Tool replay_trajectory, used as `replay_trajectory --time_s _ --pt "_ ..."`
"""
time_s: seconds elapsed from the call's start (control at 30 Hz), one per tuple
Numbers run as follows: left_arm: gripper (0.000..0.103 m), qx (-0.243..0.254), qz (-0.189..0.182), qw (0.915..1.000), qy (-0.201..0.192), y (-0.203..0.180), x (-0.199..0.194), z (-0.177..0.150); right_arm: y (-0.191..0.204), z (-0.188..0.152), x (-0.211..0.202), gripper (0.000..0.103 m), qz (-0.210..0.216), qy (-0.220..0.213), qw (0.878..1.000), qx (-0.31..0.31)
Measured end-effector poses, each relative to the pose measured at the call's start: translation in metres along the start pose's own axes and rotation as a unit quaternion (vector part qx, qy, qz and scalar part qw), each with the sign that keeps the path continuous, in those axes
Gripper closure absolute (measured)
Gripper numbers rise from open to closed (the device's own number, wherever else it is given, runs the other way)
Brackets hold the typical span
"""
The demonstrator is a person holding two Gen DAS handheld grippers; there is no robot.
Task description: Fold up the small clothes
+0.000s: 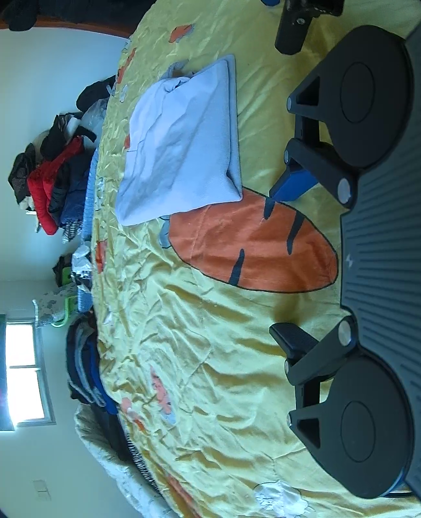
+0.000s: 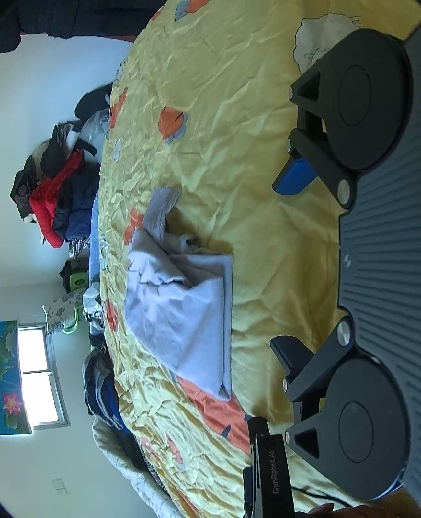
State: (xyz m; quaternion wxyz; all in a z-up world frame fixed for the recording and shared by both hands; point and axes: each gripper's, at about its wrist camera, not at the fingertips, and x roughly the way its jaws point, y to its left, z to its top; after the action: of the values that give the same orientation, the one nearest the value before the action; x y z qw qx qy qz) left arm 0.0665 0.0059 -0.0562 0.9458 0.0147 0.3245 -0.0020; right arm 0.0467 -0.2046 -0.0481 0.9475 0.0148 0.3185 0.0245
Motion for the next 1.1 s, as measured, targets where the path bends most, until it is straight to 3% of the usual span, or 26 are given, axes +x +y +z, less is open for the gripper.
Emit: replay_trajectory --time_s 0.17,1.1 --pt "0.002 0.002 -0.008 1.0000 0.001 0.000 0.004 -0.002 -0.005 -0.002 0.003 0.006 -0.001 0.001 1.000 0.010" --pt "0.000 0.007 -0.026 0.9996 -0.001 0.000 0.002 -0.008 -0.011 -0.008 0.011 0.000 -0.030 0.008 1.000 -0.007"
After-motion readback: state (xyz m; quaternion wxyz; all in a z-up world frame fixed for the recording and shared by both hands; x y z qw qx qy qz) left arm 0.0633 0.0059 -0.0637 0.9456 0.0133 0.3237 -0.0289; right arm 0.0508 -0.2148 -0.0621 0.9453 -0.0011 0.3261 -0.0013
